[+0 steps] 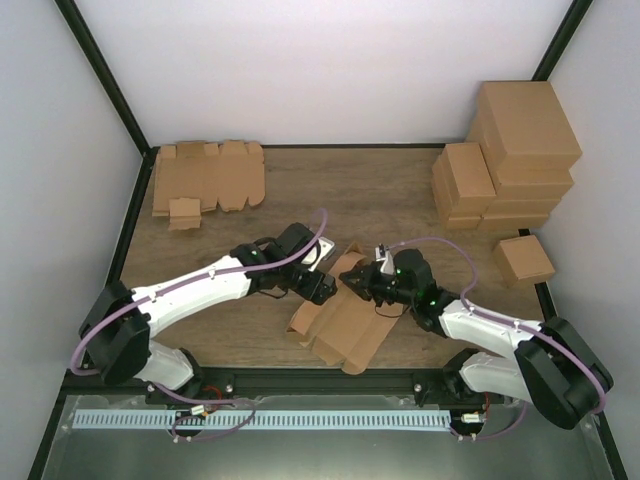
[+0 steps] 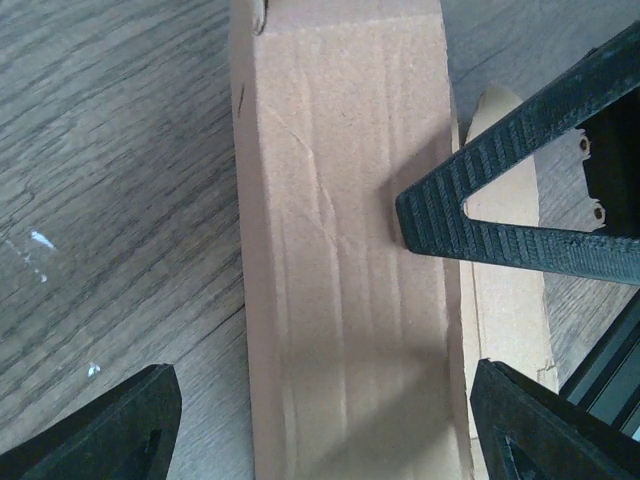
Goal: Fold the paper box
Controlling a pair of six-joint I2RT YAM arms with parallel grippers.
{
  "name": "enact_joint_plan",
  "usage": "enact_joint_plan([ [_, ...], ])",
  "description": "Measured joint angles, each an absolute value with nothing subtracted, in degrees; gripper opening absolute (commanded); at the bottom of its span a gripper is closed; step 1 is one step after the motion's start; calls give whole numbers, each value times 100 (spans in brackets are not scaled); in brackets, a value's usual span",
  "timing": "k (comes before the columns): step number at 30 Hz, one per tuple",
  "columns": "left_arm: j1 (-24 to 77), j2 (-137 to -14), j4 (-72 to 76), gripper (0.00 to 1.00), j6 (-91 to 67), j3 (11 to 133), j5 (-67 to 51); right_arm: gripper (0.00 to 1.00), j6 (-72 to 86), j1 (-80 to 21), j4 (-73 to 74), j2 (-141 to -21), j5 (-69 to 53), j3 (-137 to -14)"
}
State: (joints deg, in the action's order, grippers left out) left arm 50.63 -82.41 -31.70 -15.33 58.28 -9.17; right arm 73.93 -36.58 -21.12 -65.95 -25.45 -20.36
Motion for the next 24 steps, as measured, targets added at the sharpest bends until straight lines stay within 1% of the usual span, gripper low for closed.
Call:
enact_joint_plan([
  [2, 5061, -8348, -3168, 74, -1492, 5859, -978, 2, 7378, -3658, -2158, -6611, -2547, -2036],
  [10, 5061, -8506, -3124, 66, -1422, 5955, -1234, 2, 7303, -3658, -2307, -6792, -2558, -2029],
  [13, 5061, -8547, -3094, 67, -1391, 5970, -1313, 2, 7301, -3658, -2403, -6794, -2571, -1949],
  [17, 5061, -8759, -3085, 77, -1398, 5990, -1323, 2, 7290, -3658, -2456, -6794, -2569, -1863],
  [19, 5061, -8816, -3103, 80, -1417, 5990, -1275, 2, 7288, -3658, -2515, -6783, -2569, -1817],
  [21, 5061, -8799, -3105, 80, -1463, 5990, -1225, 2, 7288, -3658, -2615, -6726, -2563, -1719],
  [24, 5061, -8781, -3089, 74, -1483, 5990, -1232, 2, 7290, -3658, -2766, -6587, -2532, -1511],
])
